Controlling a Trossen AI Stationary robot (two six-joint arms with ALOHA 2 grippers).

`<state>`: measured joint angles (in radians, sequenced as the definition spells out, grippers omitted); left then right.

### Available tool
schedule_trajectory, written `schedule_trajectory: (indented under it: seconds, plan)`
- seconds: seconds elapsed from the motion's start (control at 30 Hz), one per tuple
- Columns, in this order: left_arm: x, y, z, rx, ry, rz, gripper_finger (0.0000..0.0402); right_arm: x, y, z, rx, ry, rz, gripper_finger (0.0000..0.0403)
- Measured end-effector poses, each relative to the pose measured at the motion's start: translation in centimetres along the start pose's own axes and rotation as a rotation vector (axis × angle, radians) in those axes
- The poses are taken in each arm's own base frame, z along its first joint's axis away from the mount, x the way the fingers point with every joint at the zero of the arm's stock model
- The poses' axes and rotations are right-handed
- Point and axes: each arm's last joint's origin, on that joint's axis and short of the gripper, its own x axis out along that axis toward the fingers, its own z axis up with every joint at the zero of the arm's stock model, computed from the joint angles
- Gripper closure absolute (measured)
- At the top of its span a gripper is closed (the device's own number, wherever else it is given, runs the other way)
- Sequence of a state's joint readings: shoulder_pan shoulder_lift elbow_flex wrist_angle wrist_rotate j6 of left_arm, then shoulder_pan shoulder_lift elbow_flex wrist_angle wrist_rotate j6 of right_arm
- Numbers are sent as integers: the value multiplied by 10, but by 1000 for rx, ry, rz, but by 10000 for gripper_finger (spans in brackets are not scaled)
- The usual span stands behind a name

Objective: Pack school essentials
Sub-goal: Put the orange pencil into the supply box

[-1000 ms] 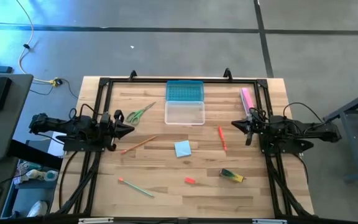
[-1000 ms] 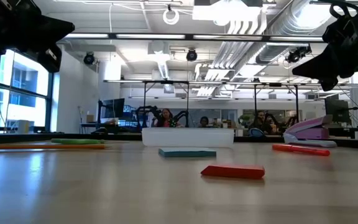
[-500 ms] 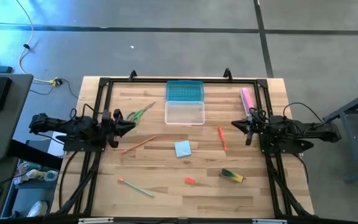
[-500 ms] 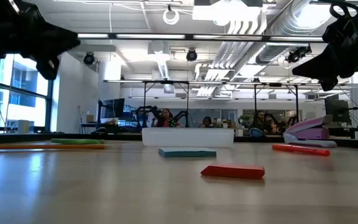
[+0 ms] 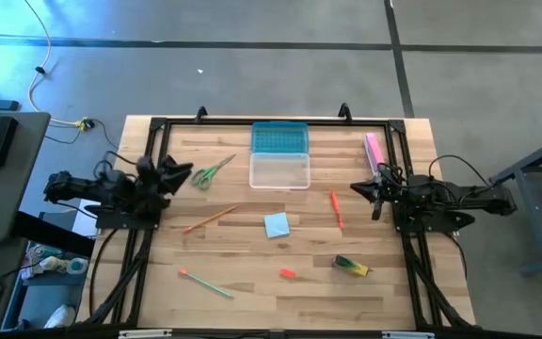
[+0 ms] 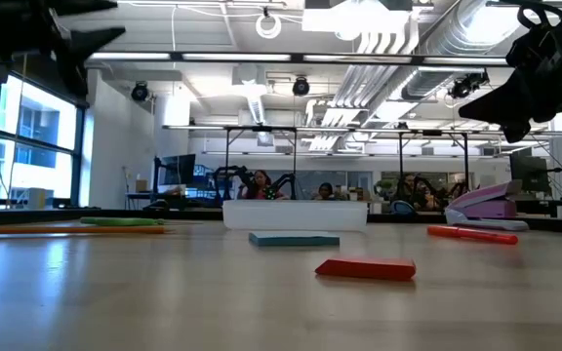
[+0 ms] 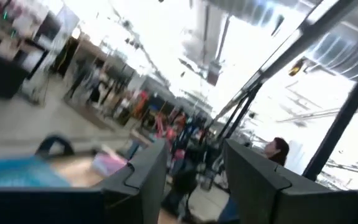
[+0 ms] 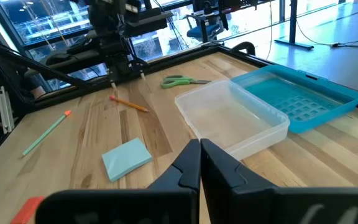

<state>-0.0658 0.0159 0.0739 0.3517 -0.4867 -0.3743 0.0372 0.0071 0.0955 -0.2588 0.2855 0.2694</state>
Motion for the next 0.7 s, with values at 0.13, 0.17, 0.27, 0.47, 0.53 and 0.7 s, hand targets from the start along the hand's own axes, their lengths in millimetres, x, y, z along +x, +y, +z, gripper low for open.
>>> schedule_trajectory:
  seconds: [0.13, 0.17, 0.27, 0.47, 0.53, 0.7]
  plan:
    - [8, -14, 25, 123, 61, 31, 261, 0, 0, 0, 0, 0, 0, 402]
    - [12, -18, 30, 163, 102, 54, 262, 0, 0, 0, 0, 0, 0, 402]
    - [22, -28, 42, 278, 257, 121, 262, 0, 0, 0, 0, 0, 0, 402]
    - [43, -46, 55, 386, 638, 250, 262, 0, 0, 0, 0, 0, 0, 402]
    - [49, -50, 53, 380, 774, 292, 262, 0, 0, 0, 0, 0, 0, 402]
    - [60, -53, 35, 309, 1083, 401, 262, 0, 0, 0, 0, 0, 0, 402]
